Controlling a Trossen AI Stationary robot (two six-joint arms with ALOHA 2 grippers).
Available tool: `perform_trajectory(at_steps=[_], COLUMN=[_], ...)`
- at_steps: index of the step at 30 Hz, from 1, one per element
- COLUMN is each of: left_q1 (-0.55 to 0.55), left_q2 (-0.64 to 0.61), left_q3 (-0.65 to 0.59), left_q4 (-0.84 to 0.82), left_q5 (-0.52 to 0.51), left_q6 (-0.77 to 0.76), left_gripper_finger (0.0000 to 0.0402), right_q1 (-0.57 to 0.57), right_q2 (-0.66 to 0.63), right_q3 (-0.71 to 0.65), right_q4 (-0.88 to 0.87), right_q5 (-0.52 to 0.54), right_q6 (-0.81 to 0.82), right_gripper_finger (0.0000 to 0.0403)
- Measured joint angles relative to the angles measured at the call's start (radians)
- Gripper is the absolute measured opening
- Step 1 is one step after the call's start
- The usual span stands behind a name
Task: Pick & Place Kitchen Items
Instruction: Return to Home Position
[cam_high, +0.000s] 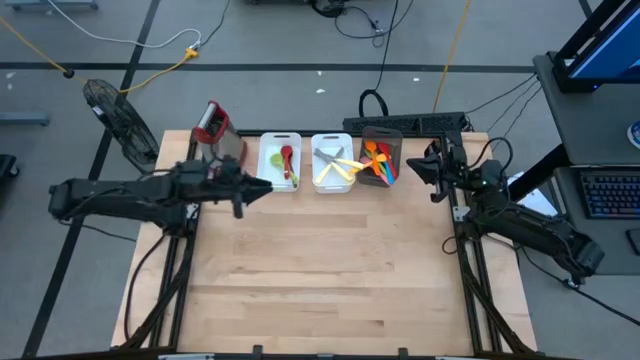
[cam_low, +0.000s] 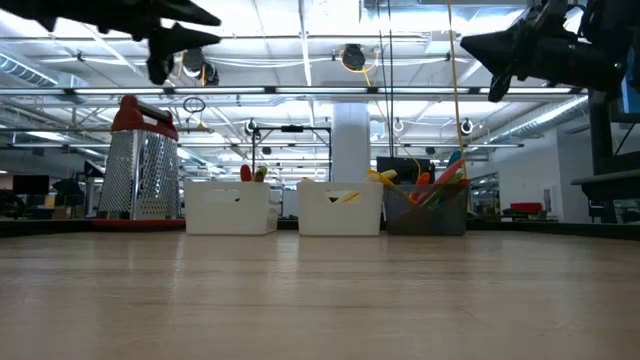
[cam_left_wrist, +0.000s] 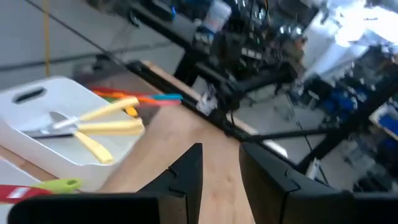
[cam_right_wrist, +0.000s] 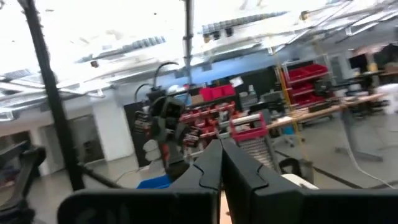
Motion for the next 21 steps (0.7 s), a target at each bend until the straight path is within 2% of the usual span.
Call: perform_trajectory(at_steps=[6, 9, 15, 18, 21], left_q1=[-0.022, -0.029, -0.041, -0.044, -0.058], left_q2=[-0.153, -0.191, -0.204, -0.204, -0.206], left_q3=[-0.075, -0.093, -0.115, -0.115, -0.115], left_q4=[-0.085, -0.143, -0.146, -0.123, -0.099], left_q5=[-0.097, -0.125, -0.177, -0.164, -0.15], left_q6=[-0.008, -0.057, -0.092, -0.032, 0.033], left_gripper_finger=[0.0106, 0.0106, 0.0106, 0.0106, 0.0106], right_q1=[0.047, 0.079, 0.171, 0.216, 0.253], right_q2=[-0.035, -0.055, -0.073, -0.08, -0.11], right_q3=[0.0, 0.029, 0.241, 0.303, 0.306], right_q4=[-0.139, -0.278, -0.723, -0.815, -0.836], right_q5=[0.051, 0.101, 0.203, 0.25, 0.316], right_q6=[0.01, -0.008, -0.229, -0.299, -0.31], right_gripper_finger=[0.0, 0.0, 0.0, 0.0, 0.0])
